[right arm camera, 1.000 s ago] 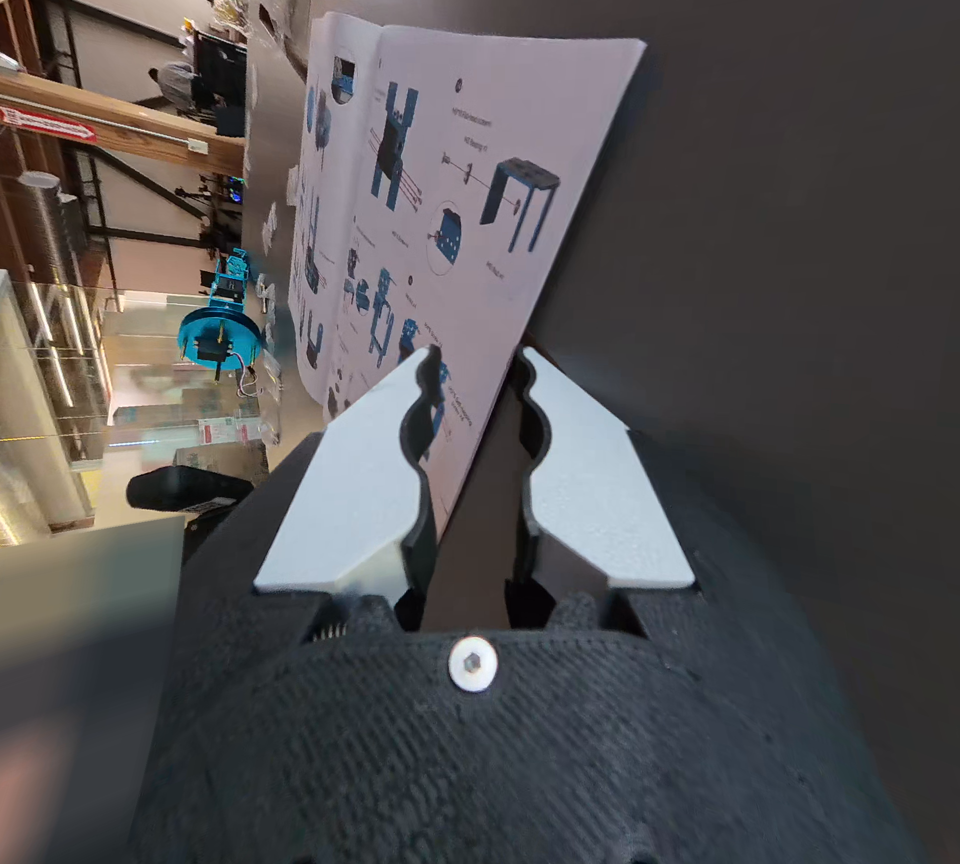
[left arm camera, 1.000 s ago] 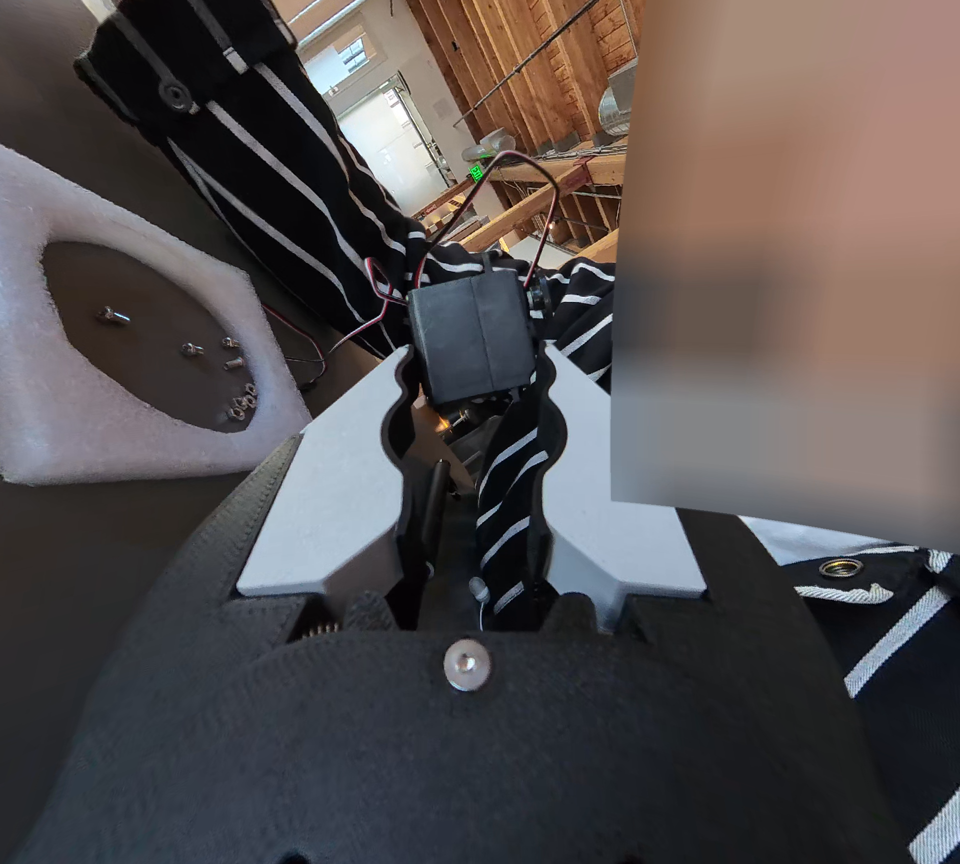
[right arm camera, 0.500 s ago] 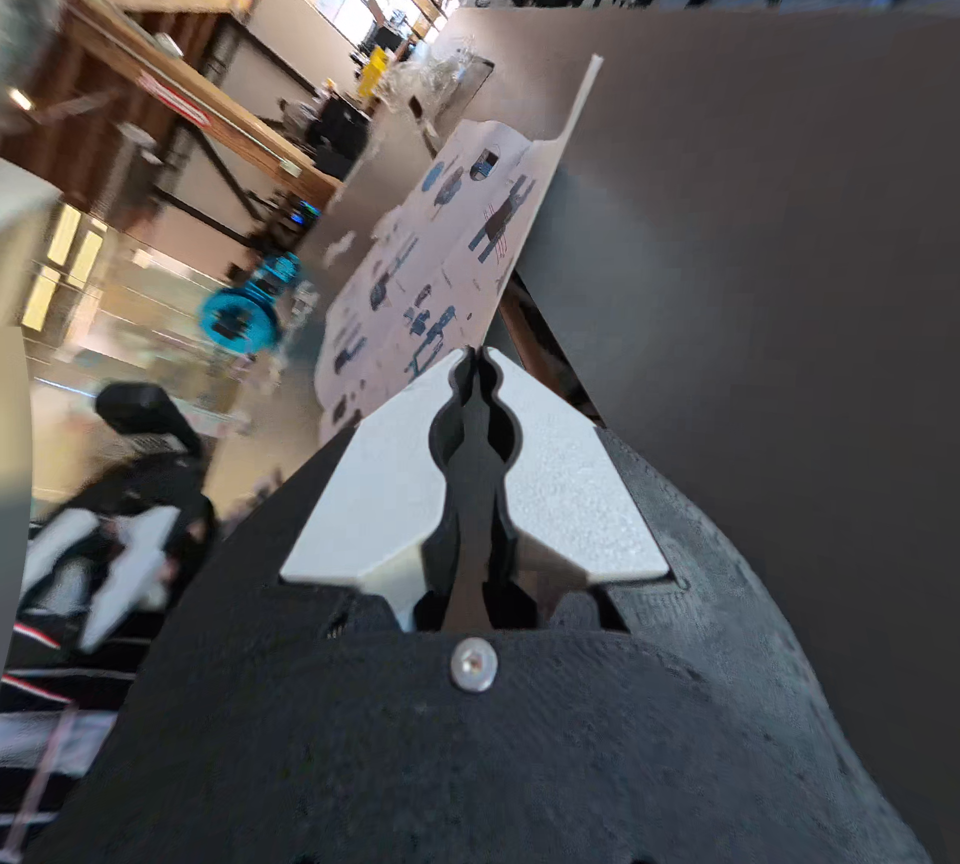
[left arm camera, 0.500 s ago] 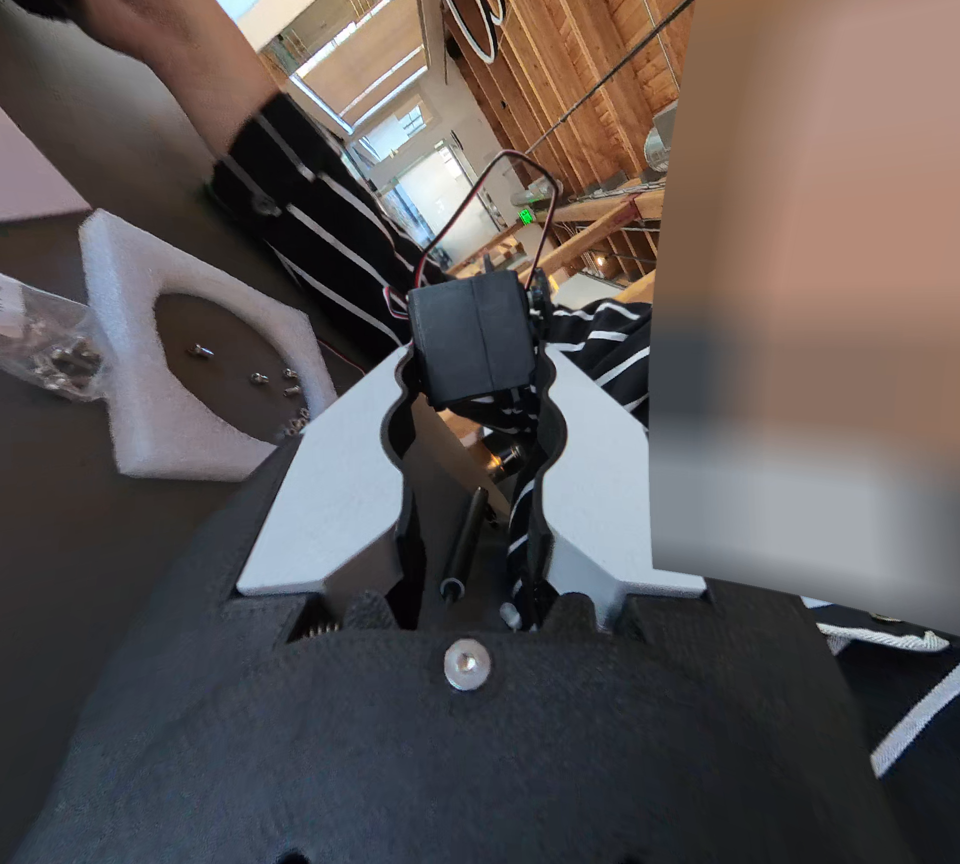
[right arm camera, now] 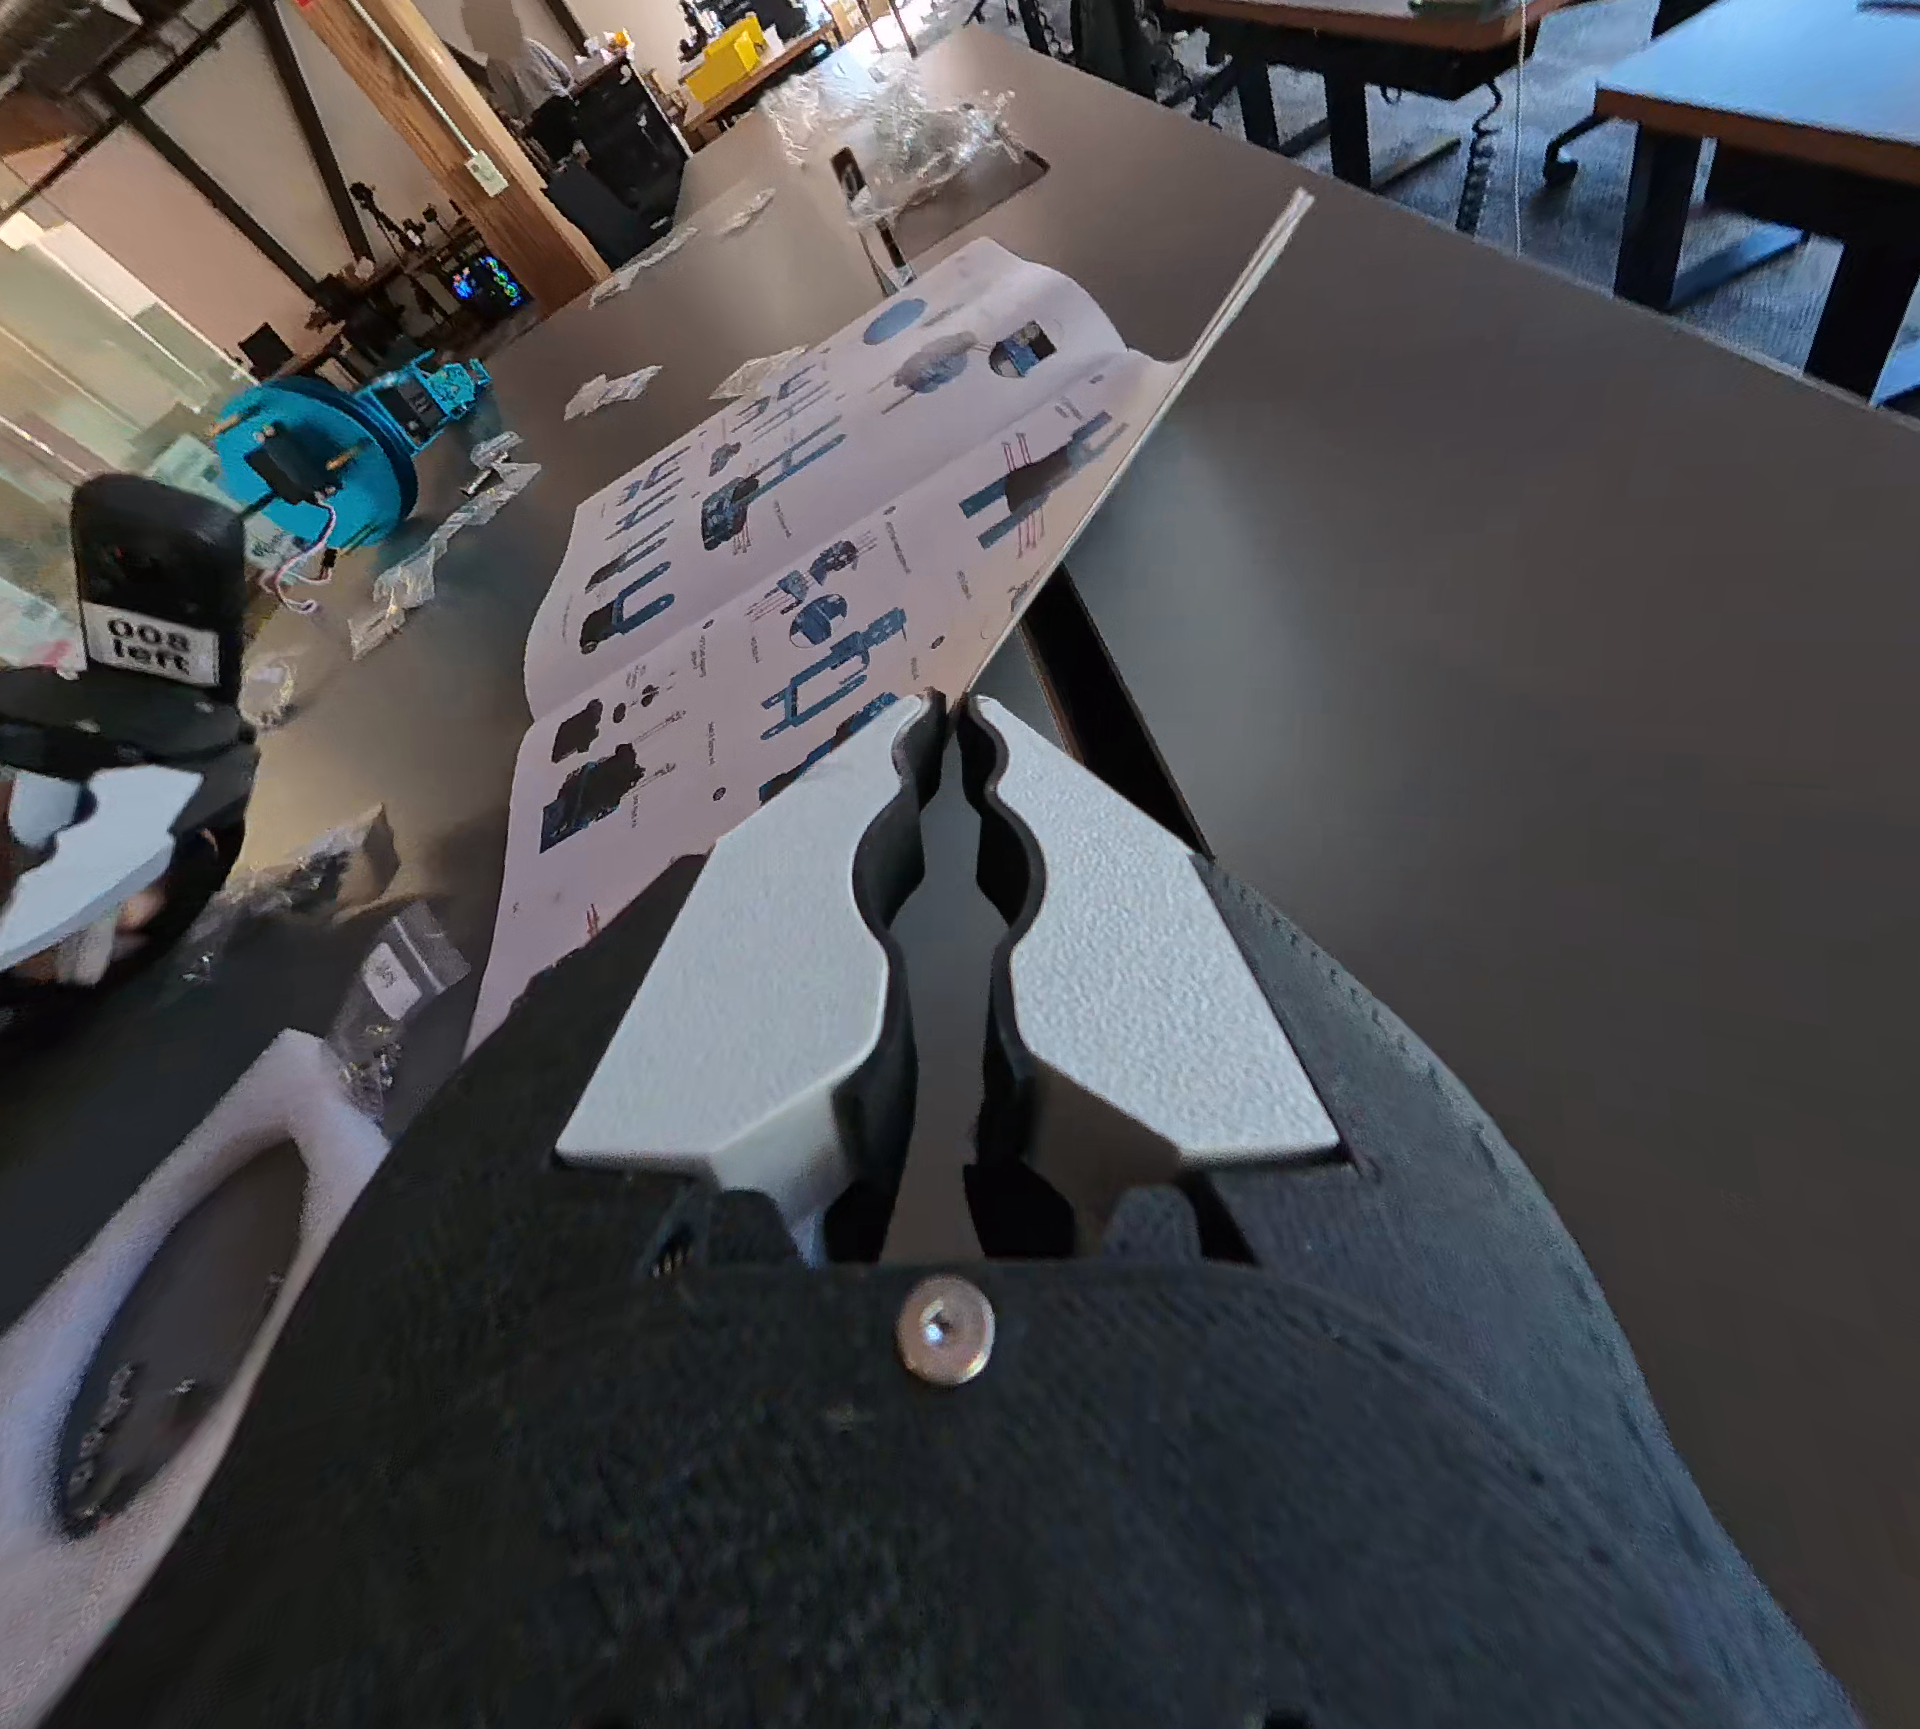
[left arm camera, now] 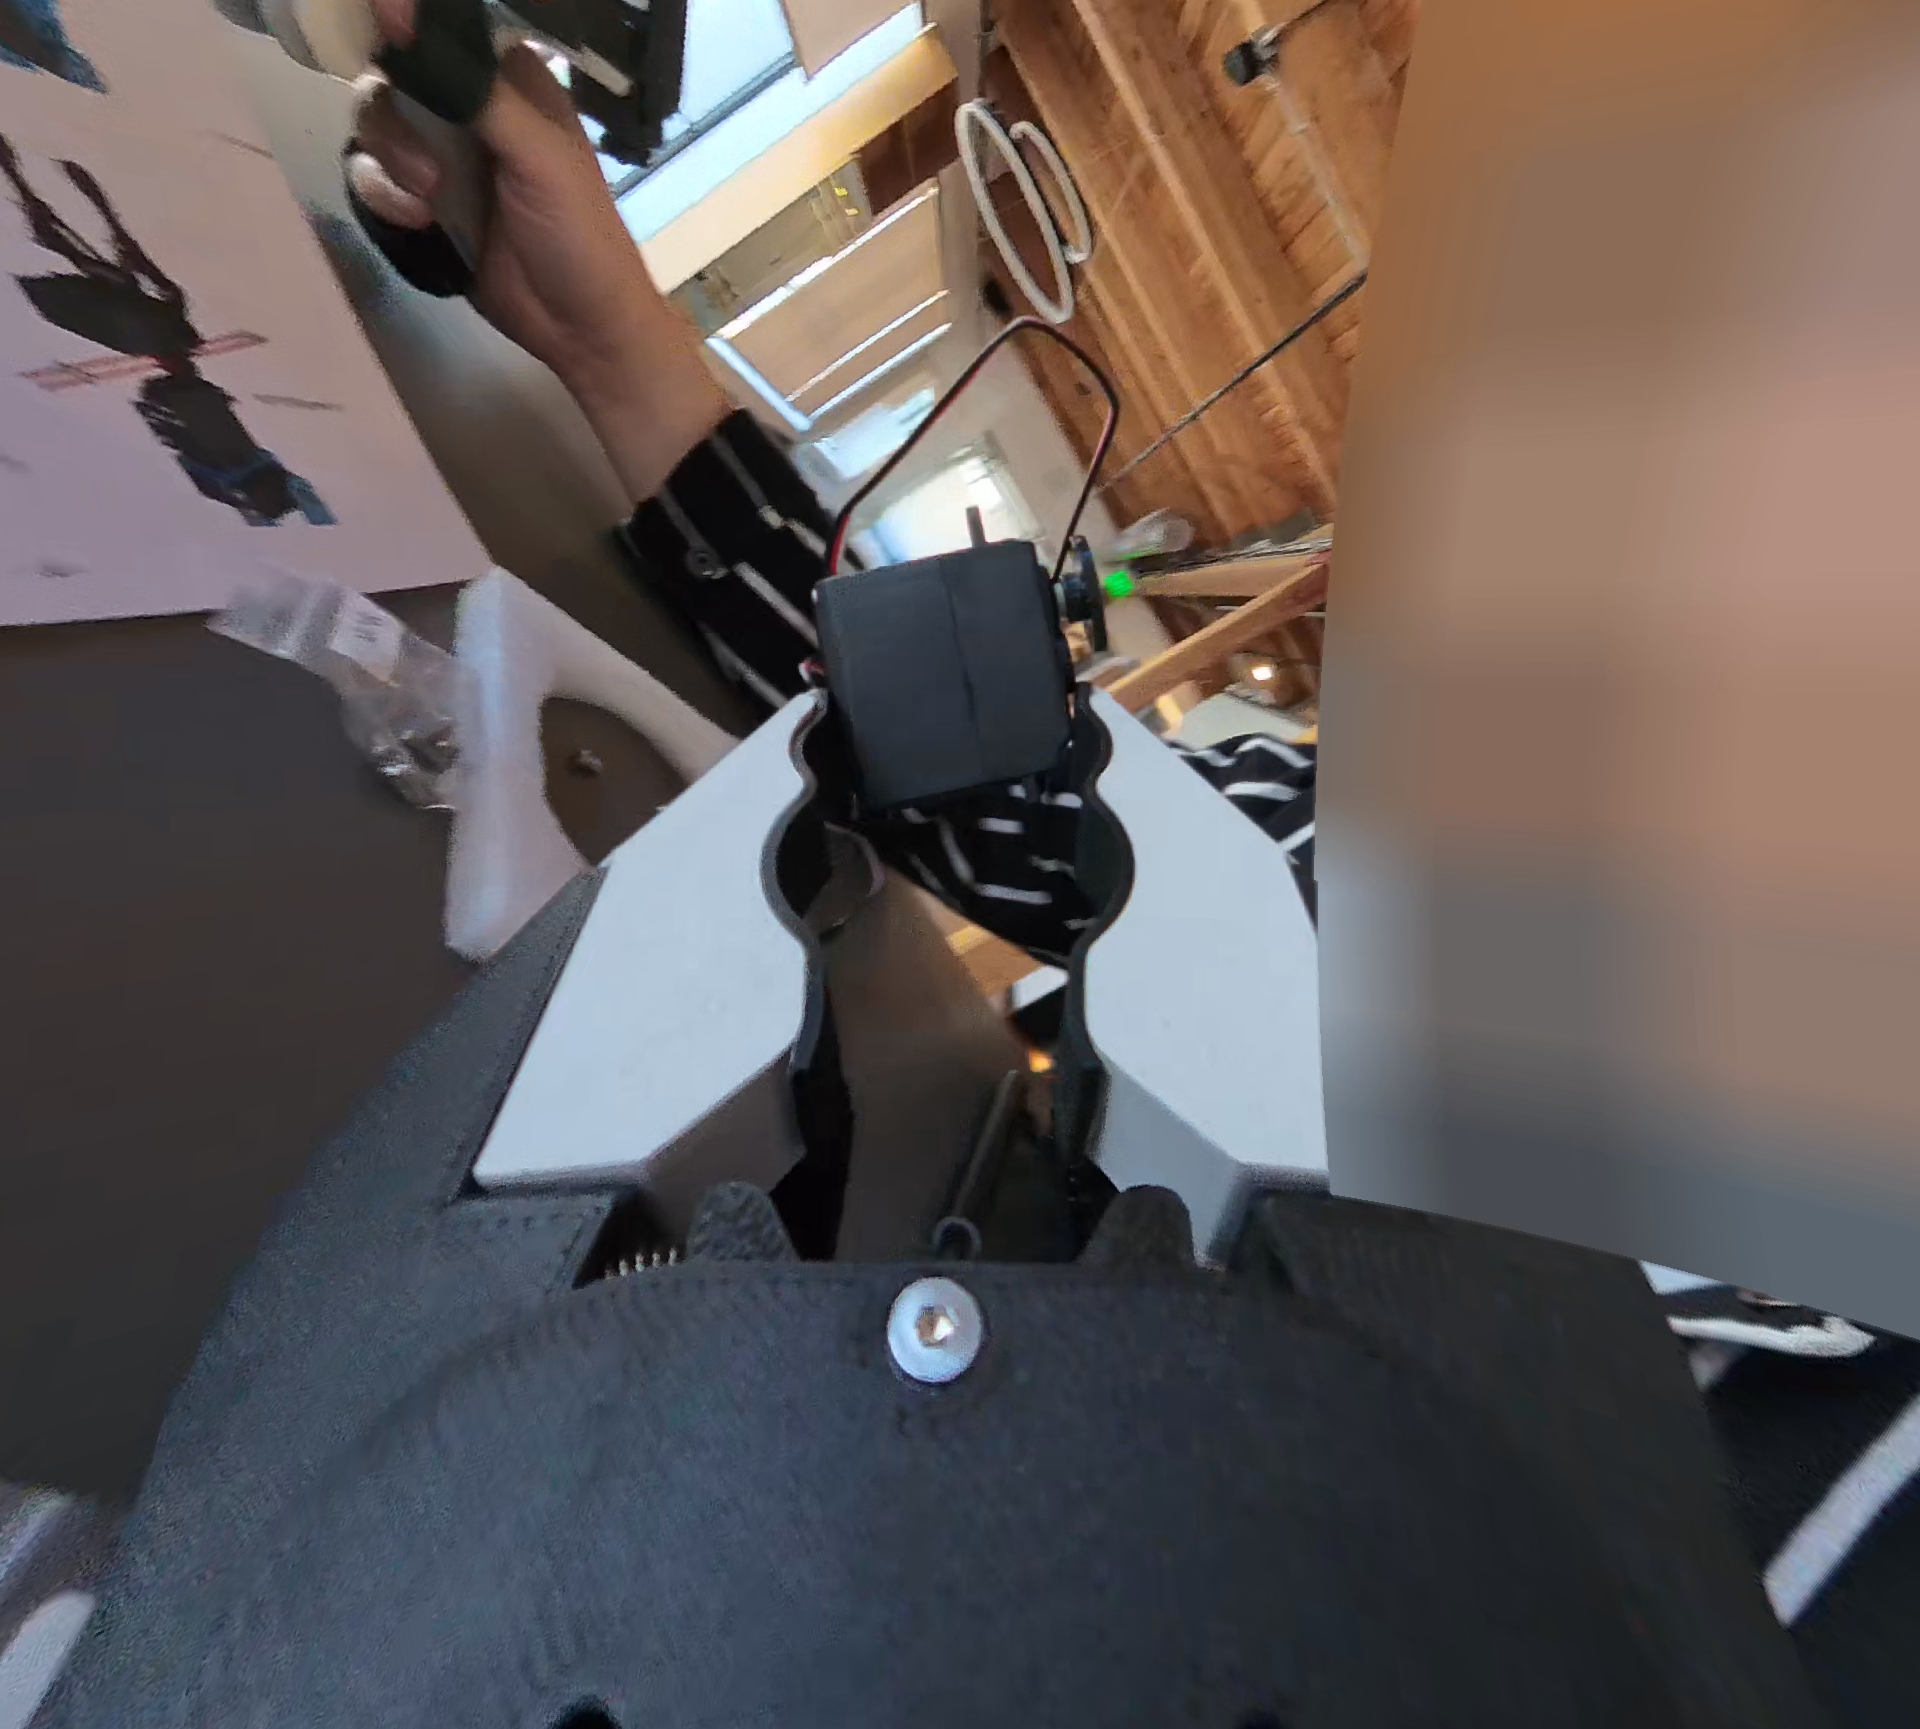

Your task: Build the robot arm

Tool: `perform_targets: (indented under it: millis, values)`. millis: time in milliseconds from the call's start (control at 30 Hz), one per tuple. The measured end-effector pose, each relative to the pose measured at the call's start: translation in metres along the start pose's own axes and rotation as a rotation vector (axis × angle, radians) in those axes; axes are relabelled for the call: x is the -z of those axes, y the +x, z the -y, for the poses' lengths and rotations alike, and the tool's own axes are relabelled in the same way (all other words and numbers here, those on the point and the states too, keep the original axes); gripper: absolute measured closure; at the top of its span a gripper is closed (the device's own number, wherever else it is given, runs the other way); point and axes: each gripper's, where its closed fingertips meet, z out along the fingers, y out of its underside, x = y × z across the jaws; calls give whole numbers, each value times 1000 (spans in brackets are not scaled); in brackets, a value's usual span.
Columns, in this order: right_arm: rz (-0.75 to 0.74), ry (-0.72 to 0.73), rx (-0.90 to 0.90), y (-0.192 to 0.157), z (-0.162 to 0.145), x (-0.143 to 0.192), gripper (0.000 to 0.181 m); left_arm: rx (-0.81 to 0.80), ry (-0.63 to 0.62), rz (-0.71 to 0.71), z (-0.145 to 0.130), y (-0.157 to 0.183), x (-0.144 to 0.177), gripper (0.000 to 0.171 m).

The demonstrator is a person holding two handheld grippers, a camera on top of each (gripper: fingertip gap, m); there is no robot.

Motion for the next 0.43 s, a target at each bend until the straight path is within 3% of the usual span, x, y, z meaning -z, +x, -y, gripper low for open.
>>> perform_targets:
  millis: [33,133,300,433]
  values:
    - [-5,7,28,-1,1,1,180,-32,-9,36,-1,-4,1,128]
    - [11,52,103,-11,10,5,180,-80,-31,111,-3,-12,1,128]
    - [32,124,289,-29,24,15,180,-76,-56,150,-8,-19,1,128]
    - [54,172,338,-37,31,19,180,-62,-51,150,-7,-21,3,128]
